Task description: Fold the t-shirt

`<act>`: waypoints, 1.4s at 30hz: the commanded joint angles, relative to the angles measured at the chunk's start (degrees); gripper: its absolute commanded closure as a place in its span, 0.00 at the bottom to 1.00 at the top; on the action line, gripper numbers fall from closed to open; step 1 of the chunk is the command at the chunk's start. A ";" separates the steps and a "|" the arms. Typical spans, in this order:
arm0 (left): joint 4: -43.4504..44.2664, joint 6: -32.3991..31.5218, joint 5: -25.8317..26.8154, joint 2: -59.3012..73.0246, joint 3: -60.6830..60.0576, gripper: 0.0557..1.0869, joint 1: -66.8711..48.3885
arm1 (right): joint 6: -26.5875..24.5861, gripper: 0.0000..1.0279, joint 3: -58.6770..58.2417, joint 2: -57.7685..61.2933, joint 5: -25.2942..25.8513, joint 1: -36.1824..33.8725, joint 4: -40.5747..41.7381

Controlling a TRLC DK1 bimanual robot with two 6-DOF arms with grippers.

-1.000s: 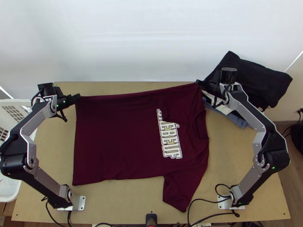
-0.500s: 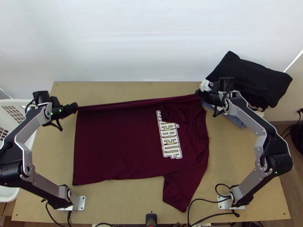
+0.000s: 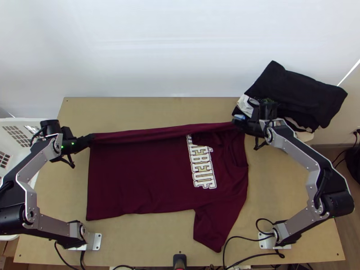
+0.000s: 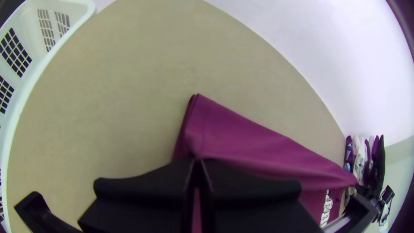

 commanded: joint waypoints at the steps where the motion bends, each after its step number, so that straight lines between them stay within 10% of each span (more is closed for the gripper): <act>1: -1.02 1.34 0.56 -2.39 -2.46 0.96 0.39 | 0.65 0.97 -3.32 -2.68 0.36 0.60 0.61; 8: -0.93 2.57 0.56 -2.92 -3.78 0.96 1.35 | 0.83 0.97 -9.47 -5.15 0.36 0.34 4.74; 10: -0.93 3.54 0.56 -3.62 -4.40 0.82 1.79 | 0.83 0.95 -11.14 -6.38 0.36 0.25 6.14; 15: -0.23 4.86 0.73 -8.72 -8.62 0.31 2.76 | 0.92 0.34 -15.10 -10.86 0.36 -0.36 7.02; 21: -1.11 5.65 3.90 -15.22 -11.69 0.27 4.52 | 0.65 0.05 -19.67 -19.21 -0.08 -1.42 5.09; 33: -15.61 9.34 5.83 -23.92 -4.22 0.27 6.36 | 1.44 0.04 -22.22 -32.04 -2.80 0.43 -29.81; 42: -16.66 8.81 5.83 -24.54 -2.55 0.27 5.49 | 1.44 0.05 -26.00 -40.92 -5.00 11.06 -41.49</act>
